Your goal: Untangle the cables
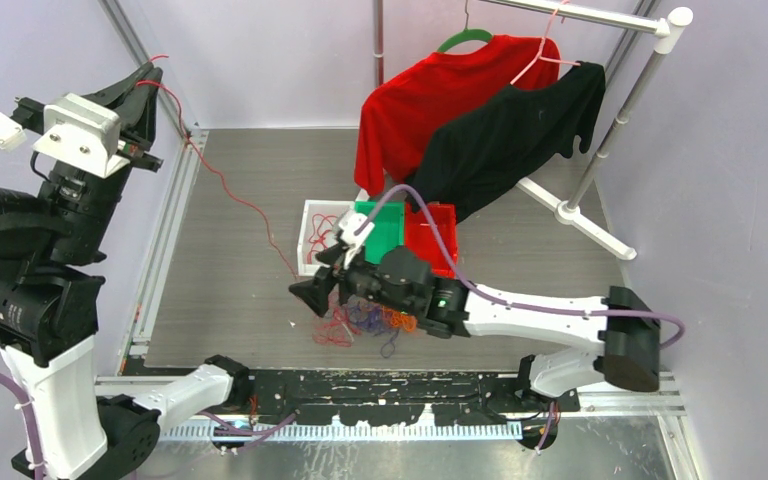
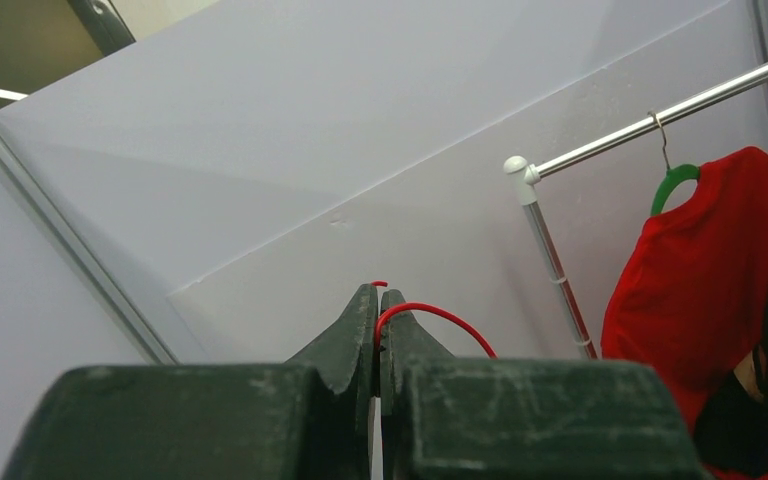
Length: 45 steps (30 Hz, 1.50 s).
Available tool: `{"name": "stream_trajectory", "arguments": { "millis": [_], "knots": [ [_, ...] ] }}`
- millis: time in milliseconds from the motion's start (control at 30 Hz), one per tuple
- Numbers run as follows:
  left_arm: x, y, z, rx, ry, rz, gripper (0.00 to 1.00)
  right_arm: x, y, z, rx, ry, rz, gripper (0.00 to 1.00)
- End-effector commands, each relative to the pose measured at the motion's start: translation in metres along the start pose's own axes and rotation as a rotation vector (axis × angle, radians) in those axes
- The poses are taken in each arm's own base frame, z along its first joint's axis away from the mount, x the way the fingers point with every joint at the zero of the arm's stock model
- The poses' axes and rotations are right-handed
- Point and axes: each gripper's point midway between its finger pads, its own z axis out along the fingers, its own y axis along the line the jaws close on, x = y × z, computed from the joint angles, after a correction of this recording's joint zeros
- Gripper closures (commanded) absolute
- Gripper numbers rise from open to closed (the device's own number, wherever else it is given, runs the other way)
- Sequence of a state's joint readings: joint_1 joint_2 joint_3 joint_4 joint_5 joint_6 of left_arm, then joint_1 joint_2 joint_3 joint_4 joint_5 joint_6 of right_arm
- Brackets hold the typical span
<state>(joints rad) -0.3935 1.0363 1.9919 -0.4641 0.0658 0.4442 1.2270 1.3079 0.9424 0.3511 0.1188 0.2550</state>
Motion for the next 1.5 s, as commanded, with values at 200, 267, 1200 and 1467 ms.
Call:
{"name": "stream_trajectory", "arguments": {
  "millis": [200,267,1200,1467],
  "knots": [
    [-0.034,-0.001,-0.012,0.042,-0.09,-0.043,1.0,0.015,-0.01,0.052,0.074,0.016,-0.095,0.17],
    [-0.035,-0.001,-0.012,0.044,-0.094,-0.045,1.0,0.027,-0.014,0.056,0.083,0.038,-0.098,0.17],
    [0.157,-0.142,-0.083,0.317,0.437,-0.453,0.9,0.019,-0.024,0.023,0.099,-0.062,-0.043,0.99],
    [0.191,-0.241,-0.138,0.781,0.611,-0.67,0.72,0.005,-0.02,0.011,0.088,-0.092,-0.012,0.99]
  ]
}}
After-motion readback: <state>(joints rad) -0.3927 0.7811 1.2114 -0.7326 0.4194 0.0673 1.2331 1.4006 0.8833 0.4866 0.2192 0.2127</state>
